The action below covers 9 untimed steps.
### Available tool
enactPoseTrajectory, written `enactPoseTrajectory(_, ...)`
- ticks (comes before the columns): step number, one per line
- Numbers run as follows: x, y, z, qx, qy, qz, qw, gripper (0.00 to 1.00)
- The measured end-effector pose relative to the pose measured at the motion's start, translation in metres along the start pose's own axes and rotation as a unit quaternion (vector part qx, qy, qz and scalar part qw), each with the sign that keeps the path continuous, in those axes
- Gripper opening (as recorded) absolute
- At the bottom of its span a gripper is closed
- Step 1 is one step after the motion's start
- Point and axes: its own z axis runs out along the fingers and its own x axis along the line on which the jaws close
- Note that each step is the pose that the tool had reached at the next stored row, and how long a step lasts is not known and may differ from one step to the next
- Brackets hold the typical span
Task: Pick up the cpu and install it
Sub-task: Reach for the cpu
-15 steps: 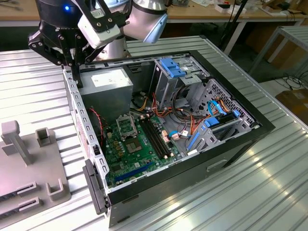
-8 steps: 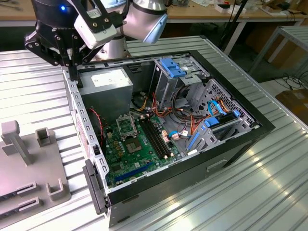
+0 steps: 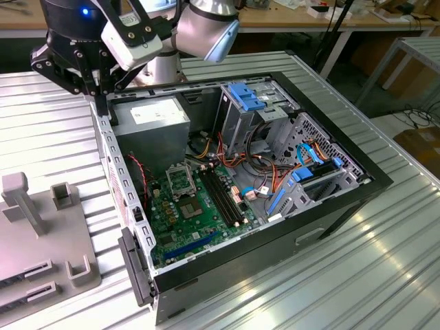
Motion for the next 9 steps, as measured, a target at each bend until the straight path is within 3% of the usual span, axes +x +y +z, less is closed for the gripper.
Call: enactPoseTrajectory(9, 0.0102, -0.0008, -0.0002, 0.0, 0.0, 0.0, 1.0, 0.11)
